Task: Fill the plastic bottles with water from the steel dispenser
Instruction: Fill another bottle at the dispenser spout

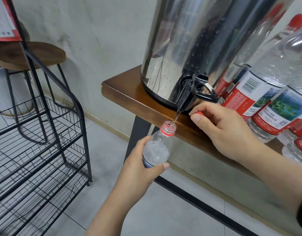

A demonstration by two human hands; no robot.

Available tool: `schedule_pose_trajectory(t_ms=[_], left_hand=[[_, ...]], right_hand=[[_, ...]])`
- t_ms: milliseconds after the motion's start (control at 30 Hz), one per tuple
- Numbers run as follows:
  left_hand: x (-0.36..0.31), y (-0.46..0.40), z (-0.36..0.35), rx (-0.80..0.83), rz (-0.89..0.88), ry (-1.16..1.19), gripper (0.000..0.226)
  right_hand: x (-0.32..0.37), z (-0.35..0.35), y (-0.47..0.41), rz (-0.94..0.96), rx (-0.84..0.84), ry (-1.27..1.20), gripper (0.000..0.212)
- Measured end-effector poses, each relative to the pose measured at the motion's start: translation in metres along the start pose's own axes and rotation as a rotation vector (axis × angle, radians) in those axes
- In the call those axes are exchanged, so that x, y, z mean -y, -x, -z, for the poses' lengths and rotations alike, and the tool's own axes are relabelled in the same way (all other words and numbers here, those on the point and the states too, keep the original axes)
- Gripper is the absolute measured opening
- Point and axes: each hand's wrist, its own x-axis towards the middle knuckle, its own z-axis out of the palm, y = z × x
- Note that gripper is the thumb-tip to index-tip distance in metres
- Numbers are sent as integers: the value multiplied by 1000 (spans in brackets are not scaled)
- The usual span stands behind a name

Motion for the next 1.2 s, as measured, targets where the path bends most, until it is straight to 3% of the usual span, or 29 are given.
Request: schedule_pose_trajectory(t_ms=[1200], left_hand=[[1,-1,-1,1,-3,15,69]], right_hand=[[0,-1,0,-4,0,-6,39]])
